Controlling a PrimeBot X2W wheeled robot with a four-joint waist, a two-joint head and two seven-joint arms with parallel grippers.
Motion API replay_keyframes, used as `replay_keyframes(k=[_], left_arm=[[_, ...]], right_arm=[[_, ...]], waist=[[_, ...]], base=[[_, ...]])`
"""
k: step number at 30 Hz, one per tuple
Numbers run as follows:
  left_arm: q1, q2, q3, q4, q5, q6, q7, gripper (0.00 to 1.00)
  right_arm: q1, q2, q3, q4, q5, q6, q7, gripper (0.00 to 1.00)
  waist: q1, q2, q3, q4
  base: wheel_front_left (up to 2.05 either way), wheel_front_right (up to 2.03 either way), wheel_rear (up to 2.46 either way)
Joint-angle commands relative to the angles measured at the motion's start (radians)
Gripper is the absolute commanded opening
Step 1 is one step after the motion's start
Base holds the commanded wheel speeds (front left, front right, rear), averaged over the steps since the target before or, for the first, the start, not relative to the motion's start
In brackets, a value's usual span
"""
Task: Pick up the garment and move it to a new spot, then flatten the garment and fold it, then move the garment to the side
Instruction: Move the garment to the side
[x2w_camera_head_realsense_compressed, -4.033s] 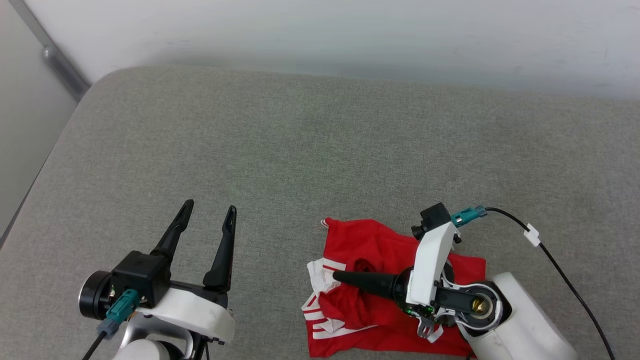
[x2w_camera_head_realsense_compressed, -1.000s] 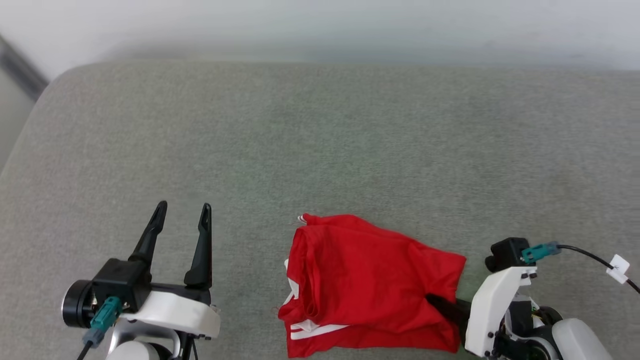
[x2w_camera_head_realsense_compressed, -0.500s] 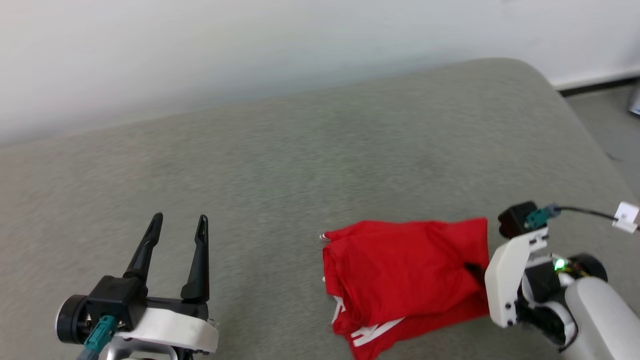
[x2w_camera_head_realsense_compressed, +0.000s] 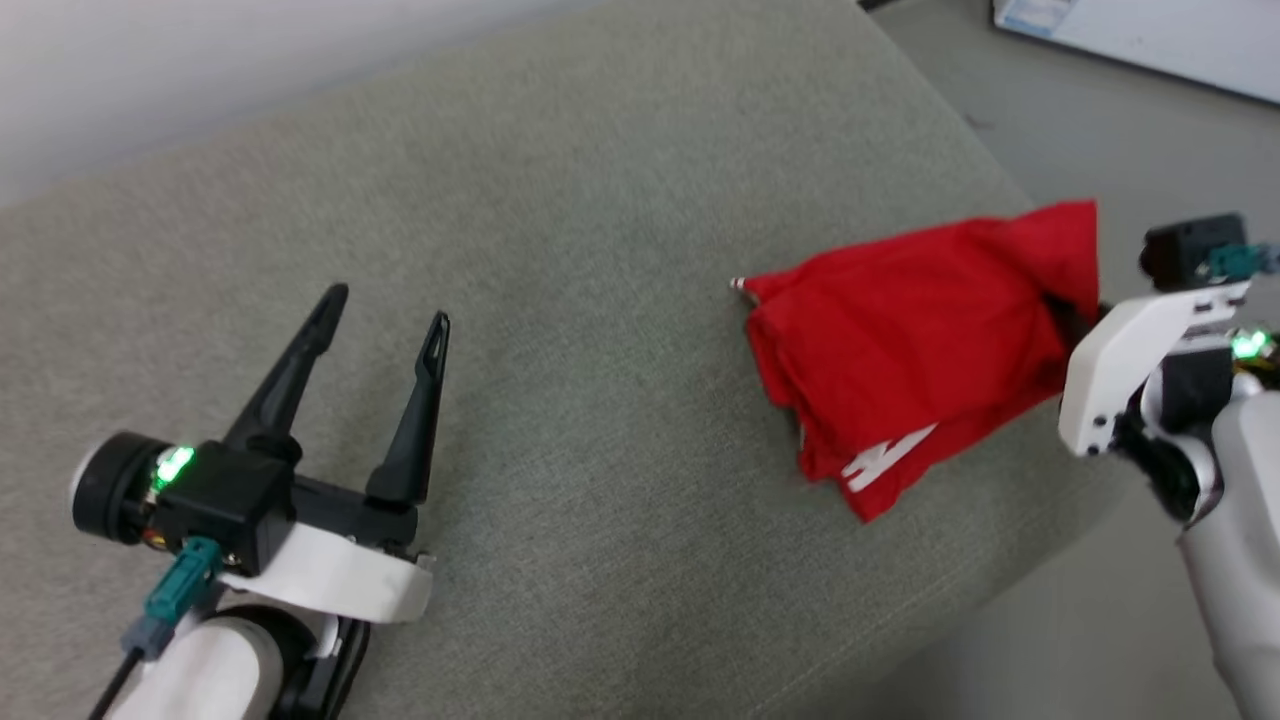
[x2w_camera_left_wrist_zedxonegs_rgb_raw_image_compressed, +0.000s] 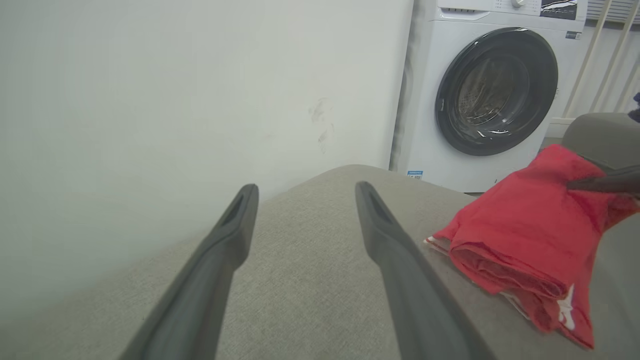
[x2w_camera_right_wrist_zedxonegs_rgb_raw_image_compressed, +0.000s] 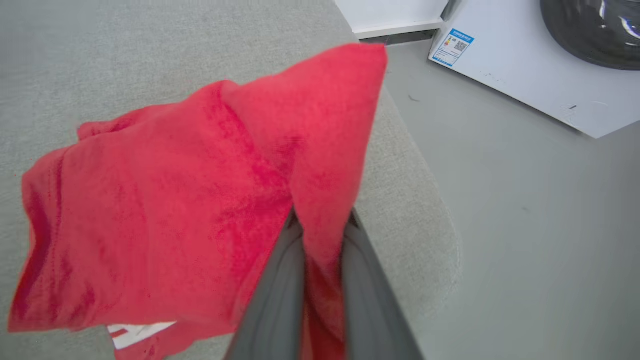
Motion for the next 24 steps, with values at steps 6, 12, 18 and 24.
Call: replay_keyframes(k=[6, 12, 18, 24], left_arm=[[-0.107, 0.042, -0.006, -0.065, 0.033, -0.036, 0.057, 1.00], [-0.185, 0.061, -0.010, -0.108, 0.048, -0.060, 0.093, 1.00], [-0.229, 0.065, -0.018, -0.117, 0.057, -0.077, 0.104, 1.00], [-0.215, 0.045, -0.036, -0.083, 0.049, -0.078, 0.081, 1.00]], right_arm=[[-0.147, -0.007, -0.111, 0.104, -0.090, -0.001, -0.110, 0.00], [-0.243, -0.009, -0.243, 0.192, -0.184, -0.001, -0.189, 0.00], [-0.287, 0.027, -0.353, 0.303, -0.273, -0.001, -0.246, 0.32], [-0.285, 0.026, -0.497, 0.402, -0.366, -0.001, -0.305, 1.00]], waist=[[0.0000, 0.0000, 0.208, 0.005], [0.0000, 0.0000, 0.305, 0.067], [0.0000, 0.0000, 0.351, 0.102], [0.0000, 0.0000, 0.312, 0.122]], base=[[0.00, 0.00, 0.00], [0.00, 0.00, 0.00], [0.00, 0.00, 0.00], [0.00, 0.00, 0.00]])
